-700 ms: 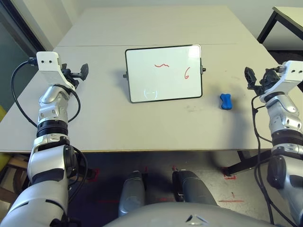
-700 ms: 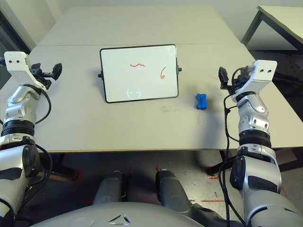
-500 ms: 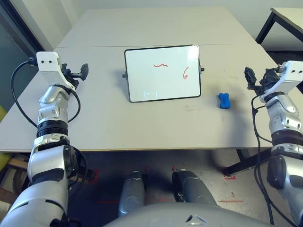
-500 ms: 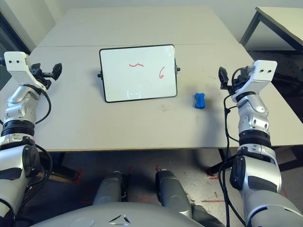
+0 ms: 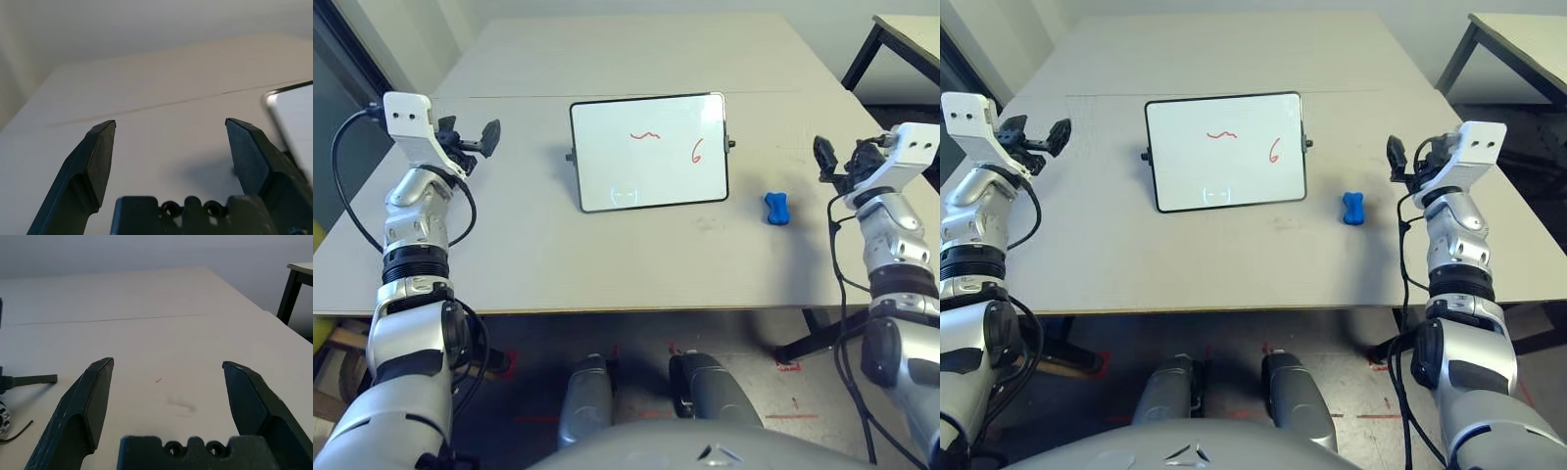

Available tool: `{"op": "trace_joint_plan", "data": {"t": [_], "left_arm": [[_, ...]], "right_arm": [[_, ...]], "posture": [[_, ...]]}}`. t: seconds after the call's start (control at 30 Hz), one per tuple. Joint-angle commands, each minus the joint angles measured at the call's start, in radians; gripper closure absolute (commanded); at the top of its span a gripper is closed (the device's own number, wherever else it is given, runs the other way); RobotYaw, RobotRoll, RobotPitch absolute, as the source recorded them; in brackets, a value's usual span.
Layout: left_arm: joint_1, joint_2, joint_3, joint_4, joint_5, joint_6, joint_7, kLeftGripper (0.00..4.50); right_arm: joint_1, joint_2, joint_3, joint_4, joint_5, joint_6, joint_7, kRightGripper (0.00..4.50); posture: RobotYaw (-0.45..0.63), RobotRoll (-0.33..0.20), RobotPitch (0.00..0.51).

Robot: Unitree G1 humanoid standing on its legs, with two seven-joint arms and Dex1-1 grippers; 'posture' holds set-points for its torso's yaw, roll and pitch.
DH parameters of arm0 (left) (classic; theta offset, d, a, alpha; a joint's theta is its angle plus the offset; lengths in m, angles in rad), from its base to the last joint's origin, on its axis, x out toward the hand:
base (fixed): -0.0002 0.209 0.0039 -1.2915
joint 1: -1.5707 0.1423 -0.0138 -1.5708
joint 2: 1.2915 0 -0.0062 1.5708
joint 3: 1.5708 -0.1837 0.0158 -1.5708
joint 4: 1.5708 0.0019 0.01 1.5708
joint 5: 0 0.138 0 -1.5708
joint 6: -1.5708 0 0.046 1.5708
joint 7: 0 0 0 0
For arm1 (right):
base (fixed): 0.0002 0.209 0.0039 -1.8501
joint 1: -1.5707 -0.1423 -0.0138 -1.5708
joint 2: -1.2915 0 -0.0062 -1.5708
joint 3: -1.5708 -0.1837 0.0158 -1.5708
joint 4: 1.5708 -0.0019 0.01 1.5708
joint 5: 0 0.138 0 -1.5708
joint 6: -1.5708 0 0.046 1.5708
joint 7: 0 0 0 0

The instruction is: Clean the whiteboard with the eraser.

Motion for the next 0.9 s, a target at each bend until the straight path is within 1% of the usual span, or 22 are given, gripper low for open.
{"op": "trace_joint_plan", "data": {"t": [0.03,0.2,0.33,0.47,0.67,0.8,0.9], "left_arm": [[0.089,-0.012,-0.057,-0.218,-0.069,0.112,-0.109,0.00],[0.179,-0.028,-0.100,-0.419,-0.138,0.231,-0.165,0.00],[0.233,-0.059,-0.148,-0.491,-0.134,0.266,-0.175,0.00],[0.258,-0.100,-0.186,-0.509,-0.121,0.258,-0.171,0.00],[0.268,-0.121,-0.224,-0.491,-0.102,0.232,-0.192,0.00],[0.267,-0.120,-0.257,-0.454,-0.061,0.192,-0.200,0.00],[0.265,-0.123,-0.278,-0.430,-0.021,0.153,-0.194,0.00]], "right_arm": [[0.007,0.000,0.005,-0.030,-0.008,0.023,-0.013,0.06],[0.005,-0.001,0.015,-0.063,-0.013,0.054,-0.025,0.06],[0.004,0.001,0.026,-0.096,-0.020,0.084,-0.039,0.06],[-0.005,-0.007,0.047,-0.133,-0.040,0.124,-0.060,0.06],[-0.040,-0.028,0.078,-0.191,-0.083,0.244,-0.112,0.06],[-0.067,-0.044,0.098,-0.254,-0.094,0.422,-0.146,0.06],[-0.088,-0.068,0.133,-0.331,-0.112,0.627,-0.169,0.06]], "posture": [[-0.13,0.000,0.079],[-0.14,0.000,0.086],[-0.15,0.000,0.084],[-0.16,0.000,0.076],[-0.18,0.000,0.062],[-0.19,0.000,0.057],[-0.19,0.000,0.056]]}}
